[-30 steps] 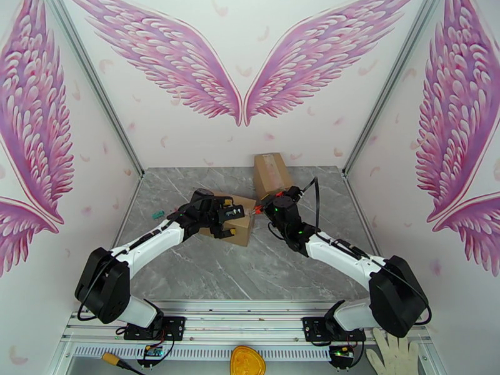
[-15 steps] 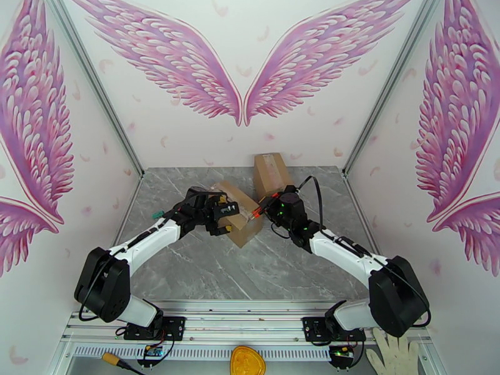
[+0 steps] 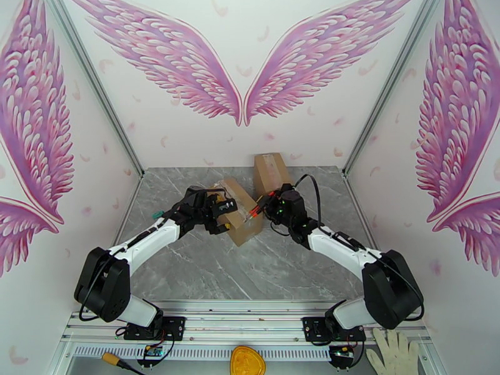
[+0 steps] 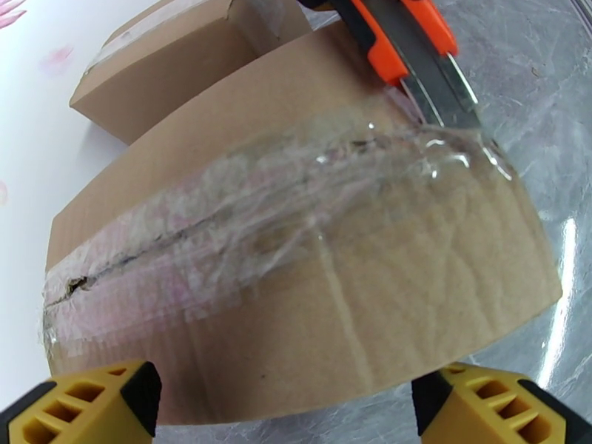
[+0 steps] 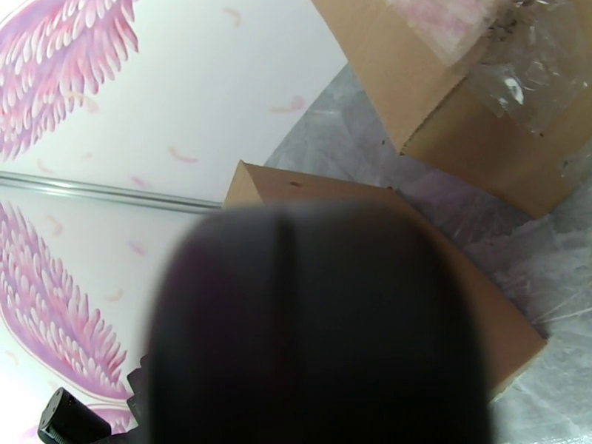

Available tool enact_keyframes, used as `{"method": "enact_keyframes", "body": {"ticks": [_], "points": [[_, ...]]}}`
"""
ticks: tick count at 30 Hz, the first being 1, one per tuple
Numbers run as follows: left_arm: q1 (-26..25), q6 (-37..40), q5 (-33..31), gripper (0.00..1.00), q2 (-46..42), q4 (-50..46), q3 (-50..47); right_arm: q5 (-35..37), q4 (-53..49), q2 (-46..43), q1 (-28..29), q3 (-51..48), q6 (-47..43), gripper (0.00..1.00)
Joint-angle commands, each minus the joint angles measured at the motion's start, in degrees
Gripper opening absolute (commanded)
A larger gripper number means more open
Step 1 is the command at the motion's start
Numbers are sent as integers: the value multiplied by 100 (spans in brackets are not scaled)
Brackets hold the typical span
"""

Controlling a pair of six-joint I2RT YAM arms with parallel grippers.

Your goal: Unpack the express box

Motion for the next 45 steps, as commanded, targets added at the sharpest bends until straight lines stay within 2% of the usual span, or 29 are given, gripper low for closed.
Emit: {"method": "enact_keyframes", "body": {"ticks": [1,6,14,18,23,26,31,36,41,45], "points": [[-152,-270,326,96,56,667,41,-1282,260,340,199,71,122,0],[-25,-181,335,96,92,577,116,-1880,516,462,95,22,284,0],[228,86,396,96,196,395,224,-3314,799,849,-118,310,499,0],[395,135,454,96,183,374,225,-3747,61,912,-178,662,116,0],[564,234,423,96,179,305,237,-4064,-1362,931,-298,1216,-680,0],[600,230,415,96,186,326,254,-4273,-1773,1017,-345,1437,-945,0],[574,166,466,96,158,348,233,-4199,-1872,1040,-423,1620,-1020,0],[550,-147,431,96,-141,264,140,-3312,-1990,654,-505,1790,-1405,0],[556,-1028,18,96,-520,151,173,-2391,-2229,250,-508,2134,-2119,0],[548,-2150,-586,95,-573,10,473,-1878,-2547,61,-622,2164,-2488,0]]}}
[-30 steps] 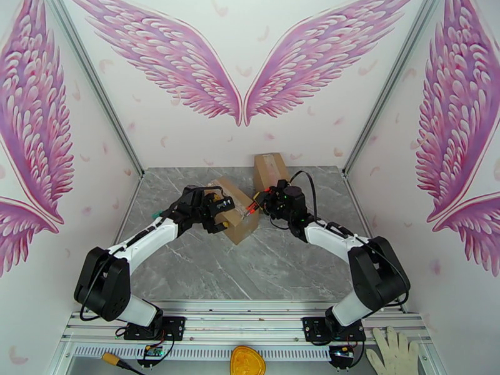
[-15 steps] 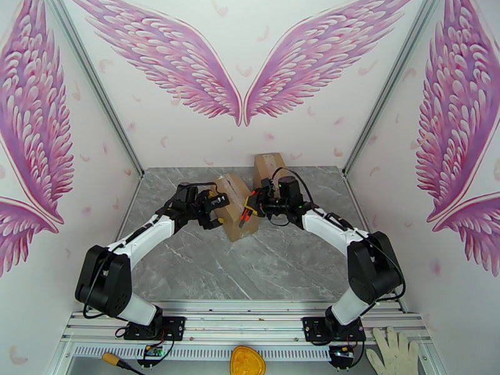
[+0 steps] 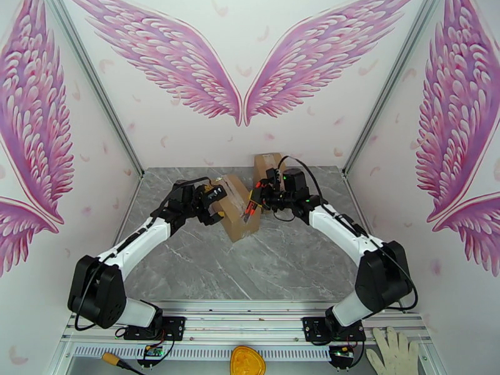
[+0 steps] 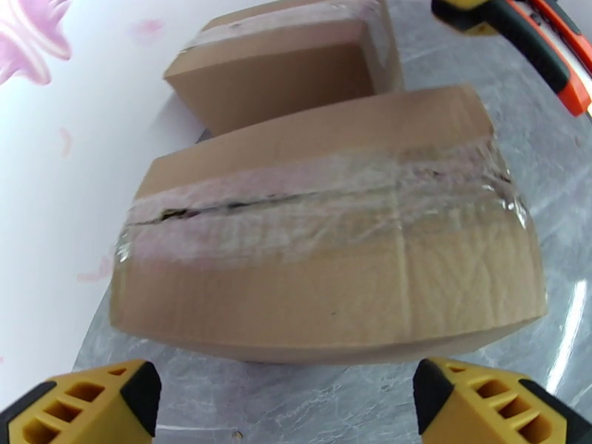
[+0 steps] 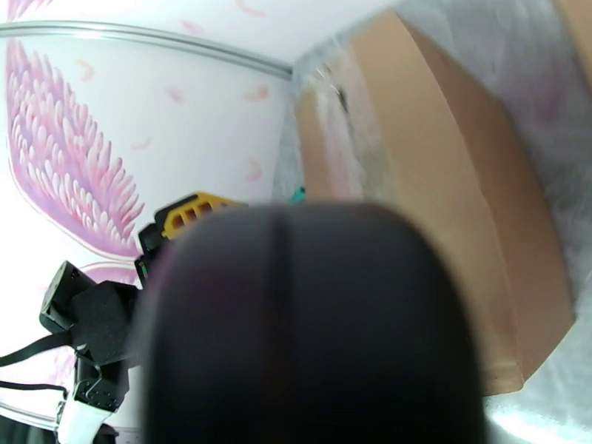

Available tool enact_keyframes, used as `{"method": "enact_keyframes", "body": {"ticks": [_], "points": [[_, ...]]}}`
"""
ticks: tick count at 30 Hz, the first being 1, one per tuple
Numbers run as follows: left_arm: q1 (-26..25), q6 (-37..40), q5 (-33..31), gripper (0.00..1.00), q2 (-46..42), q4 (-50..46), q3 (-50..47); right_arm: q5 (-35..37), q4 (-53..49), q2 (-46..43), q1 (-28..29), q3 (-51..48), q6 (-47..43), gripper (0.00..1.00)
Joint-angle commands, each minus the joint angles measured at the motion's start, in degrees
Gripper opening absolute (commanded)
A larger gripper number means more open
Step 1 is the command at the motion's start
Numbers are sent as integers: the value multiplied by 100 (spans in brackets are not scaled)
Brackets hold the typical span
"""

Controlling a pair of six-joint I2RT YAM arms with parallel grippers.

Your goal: Unpack the express box

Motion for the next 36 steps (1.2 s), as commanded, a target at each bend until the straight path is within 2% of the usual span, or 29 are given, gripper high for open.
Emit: {"method": "enact_keyframes", "body": {"ticks": [1,5,8,11,14,19,22,30,33,36], "points": [[-15,-1361,-740,95,-127,-243,460,698,-242,-322,-173,12,-470,0],[3,-2709,-1282,95,89,-666,1124,1014,180,-830,-572,-751,-189,0],[13,-3648,-1759,94,384,-1142,1805,1380,109,-1298,-819,-1260,-289,0],[69,-4437,-1831,95,596,-1345,2121,1470,-34,-1655,-1139,-1783,-320,0],[106,-4916,-1862,96,702,-1338,2206,1657,-53,-1919,-1313,-2401,-432,0],[195,-5250,-1845,96,875,-1327,2240,1497,536,-1711,-1715,-3419,-286,0],[214,-5344,-1689,96,966,-1379,2266,1392,1250,-1444,-1925,-3880,-34,0],[277,-5372,-1651,96,1015,-1300,2056,1230,1520,-180,-2055,-3719,-1,2],[302,-5446,-1678,96,1030,-1340,2045,1381,1287,151,-2055,-3571,50,10],[328,-5564,-1670,96,1068,-1451,2050,1629,881,343,-2063,-3359,11,30]]}}
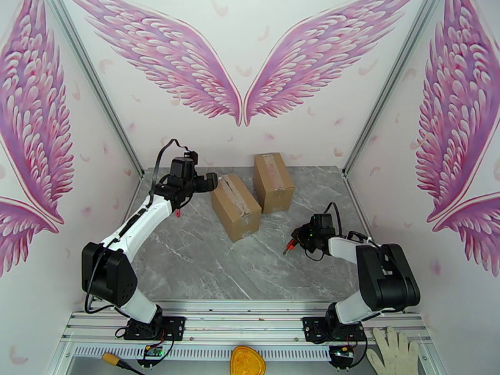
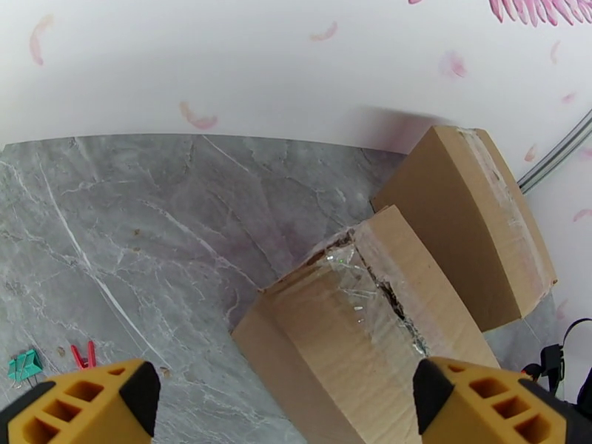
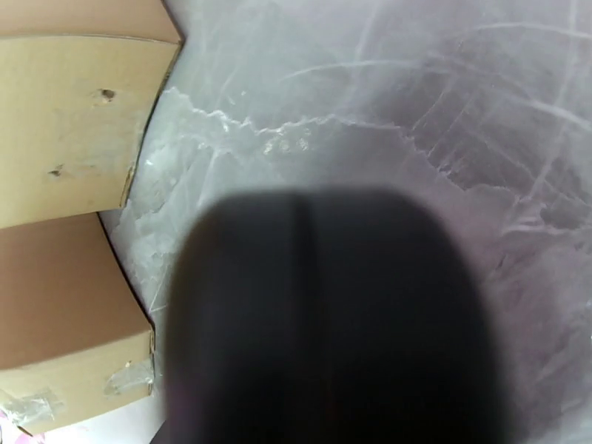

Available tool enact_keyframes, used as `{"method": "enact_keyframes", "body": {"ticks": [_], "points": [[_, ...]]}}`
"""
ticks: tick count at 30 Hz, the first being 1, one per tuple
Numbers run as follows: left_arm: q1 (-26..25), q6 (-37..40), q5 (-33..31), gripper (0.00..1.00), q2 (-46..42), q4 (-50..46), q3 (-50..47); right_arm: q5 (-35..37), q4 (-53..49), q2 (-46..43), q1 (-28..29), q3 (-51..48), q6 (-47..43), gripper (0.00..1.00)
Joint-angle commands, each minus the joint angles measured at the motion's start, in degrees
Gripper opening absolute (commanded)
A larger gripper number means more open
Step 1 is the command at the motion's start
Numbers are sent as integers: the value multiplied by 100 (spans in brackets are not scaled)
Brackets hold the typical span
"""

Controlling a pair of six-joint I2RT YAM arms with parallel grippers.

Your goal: Unpack the express box

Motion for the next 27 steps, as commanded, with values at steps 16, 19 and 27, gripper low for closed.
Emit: {"method": "enact_keyframes", "body": {"ticks": [16,19,27], "points": [[128,-548,228,95,311,-851,227,2551,-2699,-1253,85,1392,-857,99],[104,-557,327,94,398,-873,273,2975,-2953,-1526,319,1672,-1102,99],[-47,-592,653,93,941,-902,651,3756,-2849,-1178,2183,3554,-2372,98]]}}
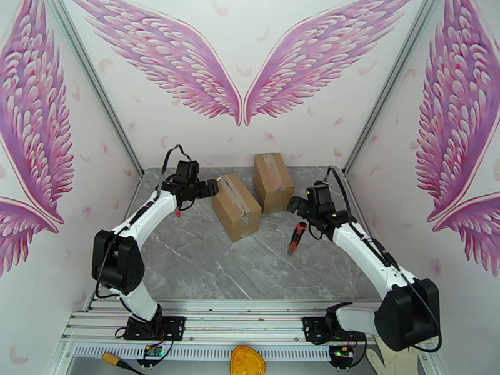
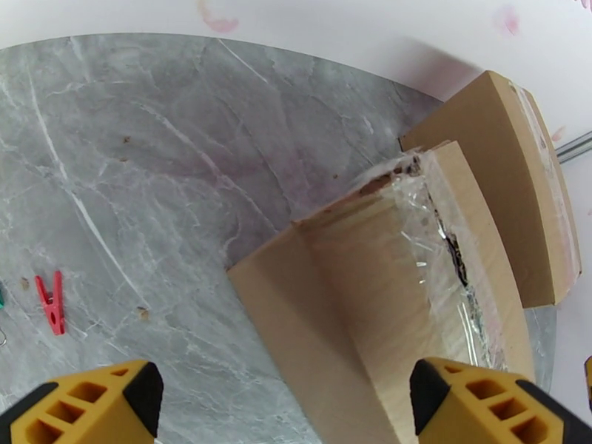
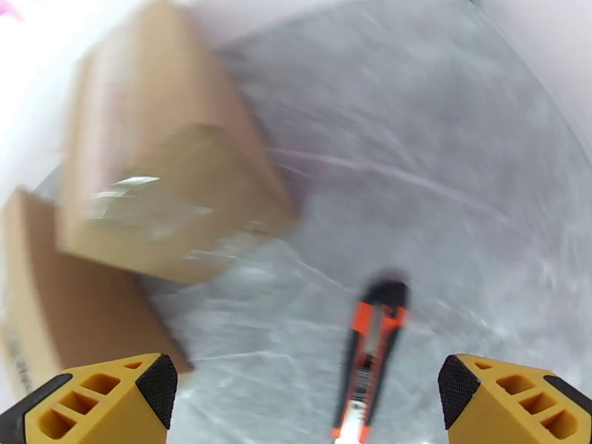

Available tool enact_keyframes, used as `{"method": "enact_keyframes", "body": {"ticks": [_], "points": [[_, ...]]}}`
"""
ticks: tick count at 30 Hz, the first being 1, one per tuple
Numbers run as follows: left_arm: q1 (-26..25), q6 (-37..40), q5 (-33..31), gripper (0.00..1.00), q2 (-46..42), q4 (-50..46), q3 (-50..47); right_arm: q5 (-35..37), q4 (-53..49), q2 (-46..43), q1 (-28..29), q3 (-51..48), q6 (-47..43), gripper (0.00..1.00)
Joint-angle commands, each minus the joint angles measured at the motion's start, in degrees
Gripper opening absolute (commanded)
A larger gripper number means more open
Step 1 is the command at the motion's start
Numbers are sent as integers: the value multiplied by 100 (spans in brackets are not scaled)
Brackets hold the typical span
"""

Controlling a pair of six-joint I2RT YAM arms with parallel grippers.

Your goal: Unpack the express box

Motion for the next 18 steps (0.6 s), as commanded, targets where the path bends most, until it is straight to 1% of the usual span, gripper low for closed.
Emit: {"method": "enact_keyframes", "body": {"ticks": [1,4,6,9,11,14,18], "points": [[-80,-28,228,93,258,-104,333,448,-6,515,643,1021,-801,96],[-106,59,282,93,546,-266,585,439,-156,1413,1150,2040,-1207,94],[-107,103,236,92,702,-402,686,543,-413,2132,1472,2895,-1603,93],[-98,113,133,92,801,-513,693,634,-990,3131,1790,4133,-2042,93],[-89,126,84,92,835,-550,686,684,-1379,3654,1926,4776,-2261,93],[-64,122,28,92,922,-618,708,680,-1655,4135,2032,5268,-2422,92],[-30,209,1,92,1087,-767,791,647,-1826,4456,2042,5426,-2455,91]]}}
